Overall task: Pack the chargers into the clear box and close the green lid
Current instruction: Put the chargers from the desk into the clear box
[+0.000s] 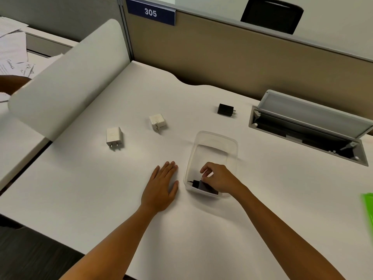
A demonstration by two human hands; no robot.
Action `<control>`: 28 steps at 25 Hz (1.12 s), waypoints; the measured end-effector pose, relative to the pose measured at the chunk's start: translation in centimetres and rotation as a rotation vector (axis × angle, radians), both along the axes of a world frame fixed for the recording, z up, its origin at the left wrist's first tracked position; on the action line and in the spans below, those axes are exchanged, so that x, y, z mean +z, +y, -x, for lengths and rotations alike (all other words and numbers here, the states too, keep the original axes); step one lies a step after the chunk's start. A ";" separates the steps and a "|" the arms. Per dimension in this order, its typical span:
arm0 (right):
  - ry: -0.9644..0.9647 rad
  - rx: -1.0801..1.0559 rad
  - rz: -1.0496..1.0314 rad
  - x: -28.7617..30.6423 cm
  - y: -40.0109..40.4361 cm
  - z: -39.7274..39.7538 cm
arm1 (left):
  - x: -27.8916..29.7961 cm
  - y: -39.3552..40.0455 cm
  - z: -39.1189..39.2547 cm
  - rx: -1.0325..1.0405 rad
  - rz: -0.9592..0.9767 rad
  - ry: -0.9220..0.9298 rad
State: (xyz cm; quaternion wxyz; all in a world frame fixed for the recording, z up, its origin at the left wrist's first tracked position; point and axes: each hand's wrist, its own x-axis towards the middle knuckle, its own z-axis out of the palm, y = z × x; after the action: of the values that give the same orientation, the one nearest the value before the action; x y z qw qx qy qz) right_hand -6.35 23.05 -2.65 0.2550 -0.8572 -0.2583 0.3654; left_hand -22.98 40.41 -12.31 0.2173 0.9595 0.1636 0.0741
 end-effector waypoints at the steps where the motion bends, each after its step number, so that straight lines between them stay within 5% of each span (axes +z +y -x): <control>1: -0.020 0.008 0.006 -0.1 0.1 -0.1 | 0.0 0.0 0.0 -0.001 -0.002 0.001; 12: -0.292 -0.340 -0.400 3.7 2.8 -10.0 | 0.1 0.1 0.0 -0.024 -0.018 0.034; 24: -0.627 0.048 0.316 -0.4 9.9 -23.7 | 0.1 -0.1 -0.2 -0.002 0.007 0.037; 28: -0.680 0.109 0.405 -1.5 10.8 -24.3 | -0.1 0.0 -0.2 0.011 0.022 0.036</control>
State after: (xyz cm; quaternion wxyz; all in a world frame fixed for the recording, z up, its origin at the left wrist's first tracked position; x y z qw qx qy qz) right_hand 17.91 33.87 -4.19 -0.0389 -0.9472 -0.2959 0.1174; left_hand -22.80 40.39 -12.37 0.2243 0.9573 0.1736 0.0561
